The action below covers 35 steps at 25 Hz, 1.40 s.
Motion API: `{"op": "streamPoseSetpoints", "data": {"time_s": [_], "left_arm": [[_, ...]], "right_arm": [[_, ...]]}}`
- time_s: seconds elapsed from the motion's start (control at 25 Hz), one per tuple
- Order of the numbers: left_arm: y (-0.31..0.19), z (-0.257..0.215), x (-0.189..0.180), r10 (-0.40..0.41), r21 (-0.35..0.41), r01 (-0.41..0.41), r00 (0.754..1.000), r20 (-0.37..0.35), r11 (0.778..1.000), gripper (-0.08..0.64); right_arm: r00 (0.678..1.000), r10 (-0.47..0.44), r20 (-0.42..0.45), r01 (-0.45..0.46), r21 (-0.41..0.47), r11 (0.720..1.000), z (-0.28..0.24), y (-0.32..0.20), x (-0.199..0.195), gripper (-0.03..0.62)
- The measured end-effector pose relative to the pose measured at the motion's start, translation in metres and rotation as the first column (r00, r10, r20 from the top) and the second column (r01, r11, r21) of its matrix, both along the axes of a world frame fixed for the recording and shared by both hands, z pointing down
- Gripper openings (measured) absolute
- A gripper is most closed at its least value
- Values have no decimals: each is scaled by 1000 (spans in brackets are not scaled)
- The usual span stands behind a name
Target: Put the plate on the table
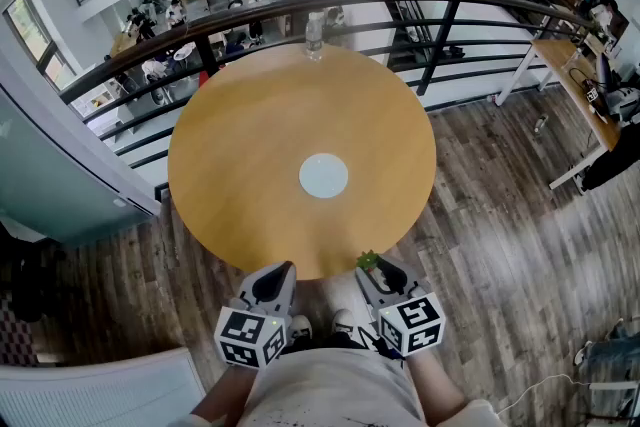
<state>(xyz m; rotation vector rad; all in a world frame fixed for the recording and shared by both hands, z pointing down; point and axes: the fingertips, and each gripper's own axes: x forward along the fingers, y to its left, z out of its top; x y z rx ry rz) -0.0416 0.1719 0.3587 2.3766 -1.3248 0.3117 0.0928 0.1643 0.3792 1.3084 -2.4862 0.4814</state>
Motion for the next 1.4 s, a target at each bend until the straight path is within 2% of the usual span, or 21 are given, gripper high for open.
{"op": "streamPoseSetpoints", "data": {"time_s": [0.84, 1.4], "left_arm": [[-2, 3, -7, 32, -7, -32, 999, -5, 999, 23], [3, 8, -51, 108, 2, -108, 994, -14, 994, 23]], "right_arm": [[999, 25, 33, -26, 21, 999, -9, -4, -8, 150], [990, 141, 19, -141, 20, 990, -12, 4, -32, 149]]}}
